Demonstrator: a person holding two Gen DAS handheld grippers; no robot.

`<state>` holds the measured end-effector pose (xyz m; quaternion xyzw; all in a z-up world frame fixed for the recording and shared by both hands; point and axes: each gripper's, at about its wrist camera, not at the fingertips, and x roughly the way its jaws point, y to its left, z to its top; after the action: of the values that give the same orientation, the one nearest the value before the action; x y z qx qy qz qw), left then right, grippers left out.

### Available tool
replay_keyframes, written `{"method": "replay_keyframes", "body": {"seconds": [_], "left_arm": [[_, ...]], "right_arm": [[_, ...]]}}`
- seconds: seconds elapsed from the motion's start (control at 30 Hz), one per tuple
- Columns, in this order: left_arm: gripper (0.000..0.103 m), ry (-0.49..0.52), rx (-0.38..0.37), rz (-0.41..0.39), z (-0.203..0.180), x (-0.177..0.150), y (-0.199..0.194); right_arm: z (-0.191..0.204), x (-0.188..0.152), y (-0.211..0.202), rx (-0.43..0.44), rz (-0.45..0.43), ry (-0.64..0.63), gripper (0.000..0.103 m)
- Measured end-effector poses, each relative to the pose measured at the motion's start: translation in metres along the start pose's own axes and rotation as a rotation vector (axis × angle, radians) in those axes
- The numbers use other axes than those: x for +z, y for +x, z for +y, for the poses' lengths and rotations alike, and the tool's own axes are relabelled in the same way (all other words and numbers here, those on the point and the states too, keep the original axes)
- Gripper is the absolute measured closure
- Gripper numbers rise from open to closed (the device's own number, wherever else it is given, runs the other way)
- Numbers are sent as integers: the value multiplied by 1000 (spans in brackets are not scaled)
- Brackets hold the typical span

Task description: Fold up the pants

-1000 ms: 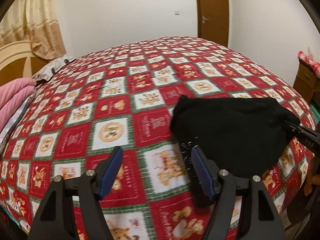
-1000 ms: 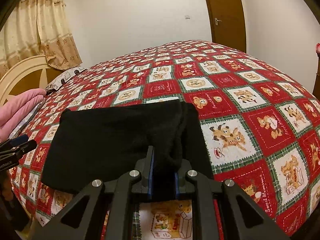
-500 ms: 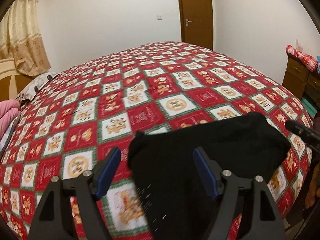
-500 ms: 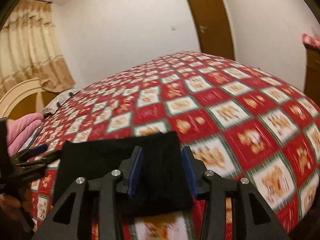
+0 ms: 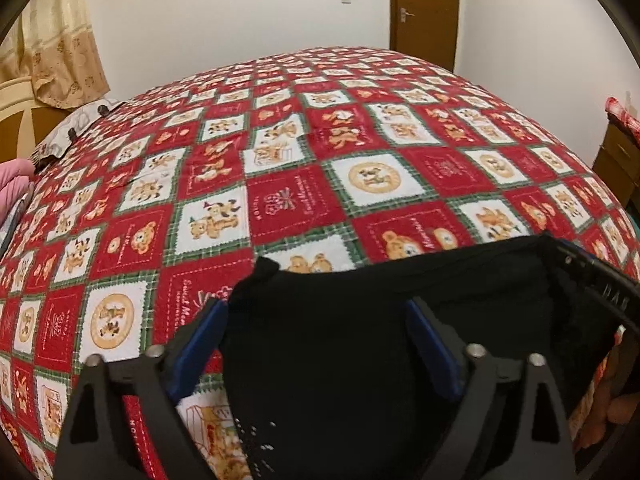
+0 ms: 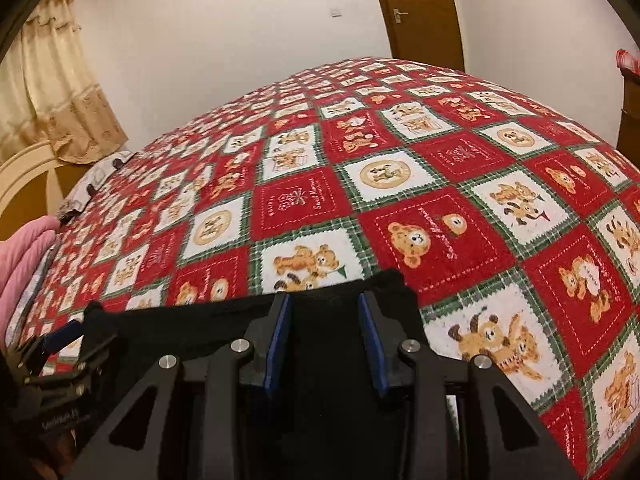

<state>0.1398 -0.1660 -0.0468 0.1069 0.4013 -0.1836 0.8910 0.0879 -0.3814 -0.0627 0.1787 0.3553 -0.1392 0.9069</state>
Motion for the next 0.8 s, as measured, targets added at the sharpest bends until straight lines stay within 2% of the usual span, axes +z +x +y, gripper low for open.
{"method": "replay_keyframes", "body": {"seconds": [0.07,0.2,0.27,0.37,0.5,0.57,0.73,0.8], "left_arm": [[0,-27,-9,18,5,-1,7],[0,-111,-88,57,20,-1,18],[0,-125,-103,66,25,-5,17],[0,-113,-81,68,33,-15,9],[0,-111,-21,47,55,-25,-7],[0,-131,5,36,67,-28,-12],[0,-151,12,53,76,-32,-9],[0,-145,14,49,74,-33,-13]], "right_arm": [[4,1,4,-20,-8,-17,66],[9,-3,4,-46,-43,-51,66],[11,-4,2,-54,-47,-67,65],[12,-3,-8,-47,-48,-84,65],[14,-15,-50,-9,-144,-97,65],[17,-26,-63,-25,-164,-127,65],[3,-45,-60,-20,-99,-57,65],[-1,-49,-62,-12,-107,-30,65]]}}
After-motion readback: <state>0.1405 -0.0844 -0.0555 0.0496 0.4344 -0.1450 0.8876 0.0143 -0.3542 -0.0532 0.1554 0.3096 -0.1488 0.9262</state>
